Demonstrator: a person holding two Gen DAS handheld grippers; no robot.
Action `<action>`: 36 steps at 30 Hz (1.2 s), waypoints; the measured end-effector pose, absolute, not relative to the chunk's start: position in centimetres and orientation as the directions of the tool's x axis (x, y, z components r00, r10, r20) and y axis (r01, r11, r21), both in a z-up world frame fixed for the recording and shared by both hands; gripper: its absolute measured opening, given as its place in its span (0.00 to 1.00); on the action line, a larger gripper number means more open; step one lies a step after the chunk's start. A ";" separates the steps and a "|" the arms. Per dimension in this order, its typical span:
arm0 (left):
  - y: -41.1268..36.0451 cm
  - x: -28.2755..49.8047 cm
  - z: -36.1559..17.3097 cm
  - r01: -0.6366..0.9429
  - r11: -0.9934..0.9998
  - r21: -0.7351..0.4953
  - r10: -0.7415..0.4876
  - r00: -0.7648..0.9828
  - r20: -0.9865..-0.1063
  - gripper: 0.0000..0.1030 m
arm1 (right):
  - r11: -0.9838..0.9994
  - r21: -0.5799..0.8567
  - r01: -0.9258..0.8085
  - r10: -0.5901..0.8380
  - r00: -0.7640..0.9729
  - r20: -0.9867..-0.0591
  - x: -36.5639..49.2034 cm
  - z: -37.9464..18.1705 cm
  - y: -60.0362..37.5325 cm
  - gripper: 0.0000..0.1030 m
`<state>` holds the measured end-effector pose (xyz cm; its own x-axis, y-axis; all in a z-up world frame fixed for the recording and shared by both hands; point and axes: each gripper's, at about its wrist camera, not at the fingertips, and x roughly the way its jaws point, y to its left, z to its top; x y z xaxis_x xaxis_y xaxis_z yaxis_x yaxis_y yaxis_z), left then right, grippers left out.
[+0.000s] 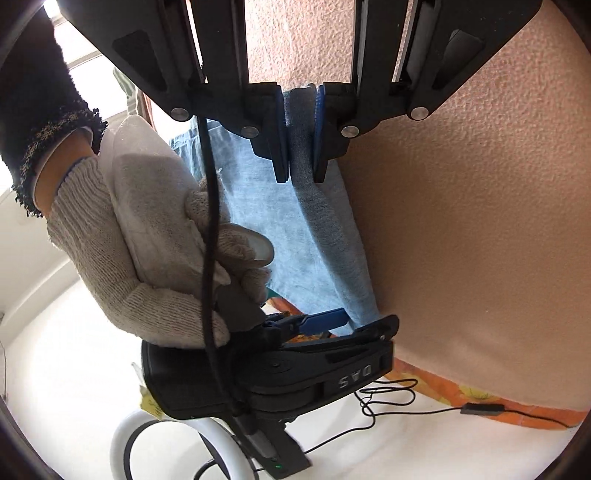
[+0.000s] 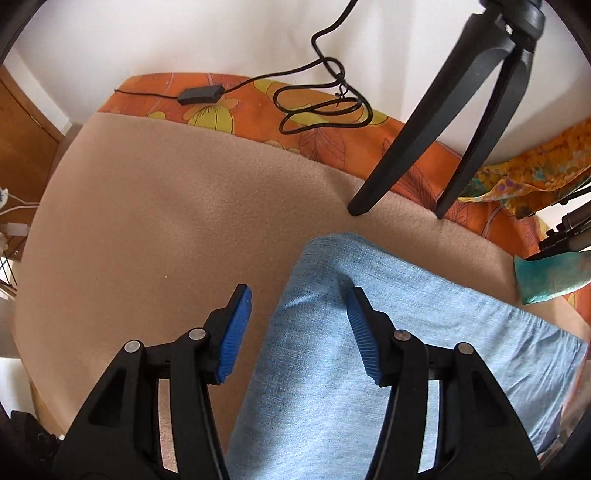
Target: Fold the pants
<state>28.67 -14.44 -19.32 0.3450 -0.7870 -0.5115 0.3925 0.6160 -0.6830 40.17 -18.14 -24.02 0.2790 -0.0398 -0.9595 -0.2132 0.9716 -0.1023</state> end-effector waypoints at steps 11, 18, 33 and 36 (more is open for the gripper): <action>-15.4 27.9 -18.9 0.355 0.722 -0.594 -0.692 0.381 -0.613 0.40 | 0.964 -0.145 -0.223 -0.084 0.262 -0.961 39.3 -25.3 -19.6 0.14; -16.7 28.0 -19.4 0.374 0.666 -0.646 -0.746 0.321 -0.583 0.41 | 0.988 -0.002 -0.154 0.049 0.332 -0.942 38.0 -23.2 -22.6 0.09; -20.8 24.5 -15.0 0.538 0.611 -0.581 -0.790 0.364 -0.494 0.14 | 0.953 0.289 -0.089 0.292 0.517 -0.805 32.4 -16.3 -30.4 0.08; -22.6 24.7 -14.8 0.564 0.607 -0.559 -0.790 0.357 -0.498 0.14 | 0.946 0.318 -0.064 0.303 0.522 -0.797 31.8 -15.8 -32.1 0.11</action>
<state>24.73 -22.64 -14.77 0.3571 -0.7901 -0.4981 0.5645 0.6075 -0.5589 31.77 -32.06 -15.78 0.5223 0.3033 -0.7970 -0.0641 0.9459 0.3180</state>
